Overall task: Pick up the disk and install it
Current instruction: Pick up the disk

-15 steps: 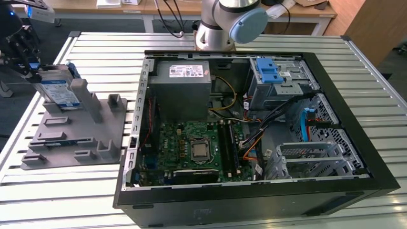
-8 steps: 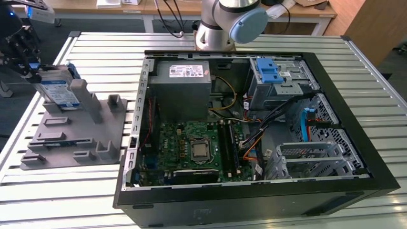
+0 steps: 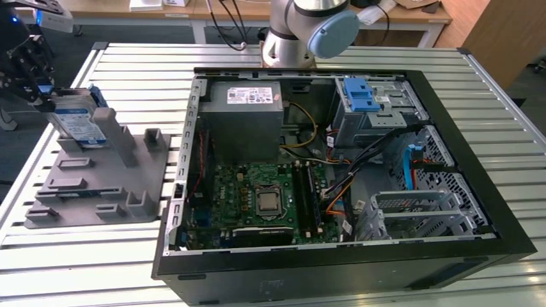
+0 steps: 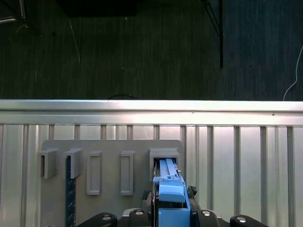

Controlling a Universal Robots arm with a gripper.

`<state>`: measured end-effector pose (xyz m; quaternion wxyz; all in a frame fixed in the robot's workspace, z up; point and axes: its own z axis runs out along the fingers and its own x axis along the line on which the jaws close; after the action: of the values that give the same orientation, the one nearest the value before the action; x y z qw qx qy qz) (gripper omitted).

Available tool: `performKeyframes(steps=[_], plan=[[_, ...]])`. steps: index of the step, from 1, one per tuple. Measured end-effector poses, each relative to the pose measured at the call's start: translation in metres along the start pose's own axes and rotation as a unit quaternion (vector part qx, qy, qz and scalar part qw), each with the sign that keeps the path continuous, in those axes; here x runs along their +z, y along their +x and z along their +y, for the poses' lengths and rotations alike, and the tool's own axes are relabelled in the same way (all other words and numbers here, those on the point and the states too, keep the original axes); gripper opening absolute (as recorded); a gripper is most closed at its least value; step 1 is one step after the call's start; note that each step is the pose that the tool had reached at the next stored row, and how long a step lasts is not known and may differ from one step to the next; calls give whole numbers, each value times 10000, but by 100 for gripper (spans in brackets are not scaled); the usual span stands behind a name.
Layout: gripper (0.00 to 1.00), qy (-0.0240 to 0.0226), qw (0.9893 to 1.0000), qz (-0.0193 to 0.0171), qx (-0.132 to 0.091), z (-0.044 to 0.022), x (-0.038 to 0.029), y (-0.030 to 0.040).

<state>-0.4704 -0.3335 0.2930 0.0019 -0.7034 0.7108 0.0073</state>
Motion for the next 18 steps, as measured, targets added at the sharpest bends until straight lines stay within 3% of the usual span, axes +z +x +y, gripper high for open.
performKeyframes(steps=[9,10,18], plan=[[38,0,10000,0,0,0,0,3],[44,0,10000,0,0,0,0,3],[44,2,10000,0,0,12,0,4]])
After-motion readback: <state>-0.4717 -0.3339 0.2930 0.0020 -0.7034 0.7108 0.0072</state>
